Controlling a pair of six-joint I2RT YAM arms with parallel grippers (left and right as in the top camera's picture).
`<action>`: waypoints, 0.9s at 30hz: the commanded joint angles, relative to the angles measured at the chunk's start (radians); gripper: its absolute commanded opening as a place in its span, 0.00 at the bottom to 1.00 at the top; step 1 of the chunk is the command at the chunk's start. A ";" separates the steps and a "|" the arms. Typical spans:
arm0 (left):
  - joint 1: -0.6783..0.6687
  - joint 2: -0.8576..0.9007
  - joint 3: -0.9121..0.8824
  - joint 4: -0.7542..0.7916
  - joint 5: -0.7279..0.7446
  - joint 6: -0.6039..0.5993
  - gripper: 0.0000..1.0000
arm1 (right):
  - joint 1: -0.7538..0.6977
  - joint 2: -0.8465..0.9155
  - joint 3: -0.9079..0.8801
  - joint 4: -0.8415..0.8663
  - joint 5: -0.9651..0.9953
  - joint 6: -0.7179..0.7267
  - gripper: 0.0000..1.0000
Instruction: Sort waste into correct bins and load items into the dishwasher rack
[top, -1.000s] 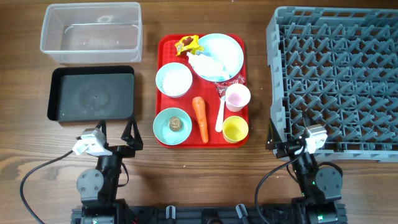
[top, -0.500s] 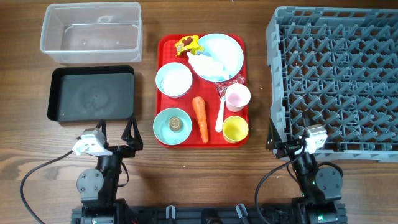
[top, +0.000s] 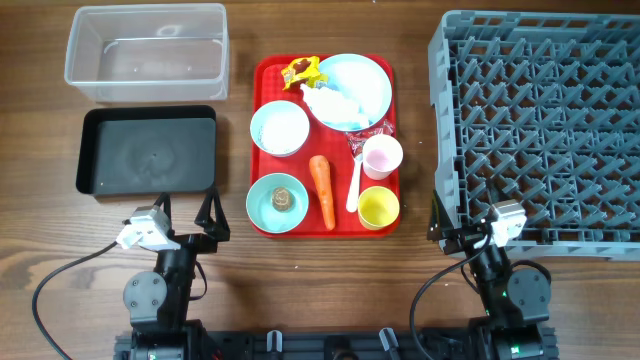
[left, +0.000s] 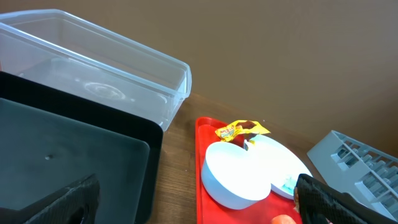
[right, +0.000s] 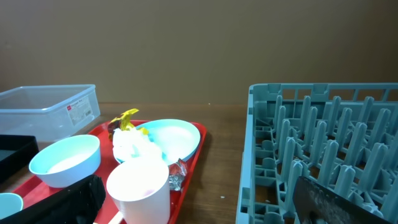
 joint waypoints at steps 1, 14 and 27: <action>0.005 -0.007 -0.005 -0.004 0.008 0.016 1.00 | 0.006 -0.008 -0.002 0.005 0.018 -0.009 1.00; 0.005 -0.007 -0.005 -0.004 0.008 0.016 1.00 | 0.006 -0.008 -0.002 0.005 0.018 -0.009 1.00; 0.005 -0.007 -0.005 -0.004 0.008 0.016 1.00 | 0.006 -0.008 -0.002 0.004 0.043 -0.011 1.00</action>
